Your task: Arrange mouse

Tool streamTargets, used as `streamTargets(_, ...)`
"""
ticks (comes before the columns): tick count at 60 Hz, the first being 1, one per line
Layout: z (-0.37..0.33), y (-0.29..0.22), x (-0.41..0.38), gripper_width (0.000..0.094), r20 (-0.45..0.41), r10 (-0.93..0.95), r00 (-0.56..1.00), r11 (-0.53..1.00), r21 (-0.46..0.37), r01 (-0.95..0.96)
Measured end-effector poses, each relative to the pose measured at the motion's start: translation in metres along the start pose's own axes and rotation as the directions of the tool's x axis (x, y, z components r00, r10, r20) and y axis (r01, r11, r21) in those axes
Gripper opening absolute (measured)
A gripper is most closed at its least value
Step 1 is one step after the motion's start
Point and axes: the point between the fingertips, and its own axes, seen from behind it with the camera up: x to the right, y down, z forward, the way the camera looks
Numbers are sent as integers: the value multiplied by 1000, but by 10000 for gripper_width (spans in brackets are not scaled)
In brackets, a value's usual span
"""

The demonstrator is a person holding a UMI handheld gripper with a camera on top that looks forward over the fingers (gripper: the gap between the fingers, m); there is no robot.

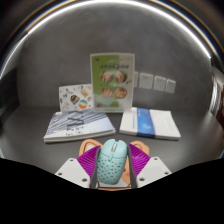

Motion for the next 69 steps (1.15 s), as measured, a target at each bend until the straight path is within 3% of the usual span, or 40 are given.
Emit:
streamTargets(16,63,57,5,461,-1,-44,999,991,-123,44)
streamTargets(26,66,62,6,461,47,-32,998,992,-124,38)
streamTargets(36,86,81,19,614,72,35,997,985,-169,-23)
streamTargets(38,76,83,17,730,72,39,997,983,-182,-26)
streamTargets(40,78,81,20,799,66,44,997,986,-165,-33)
streamTargets(54,45,39,40,793,94,-10,995,999,-43,14)
streamTargets(61,-44,13,53,805,136,-27,990,1000,5,27)
streamTargets(62,-30,16,43,809,152,-20,988,1000,13,19)
streamTargets(69,-153,24,25,811,260,-13,966,996,84,-9)
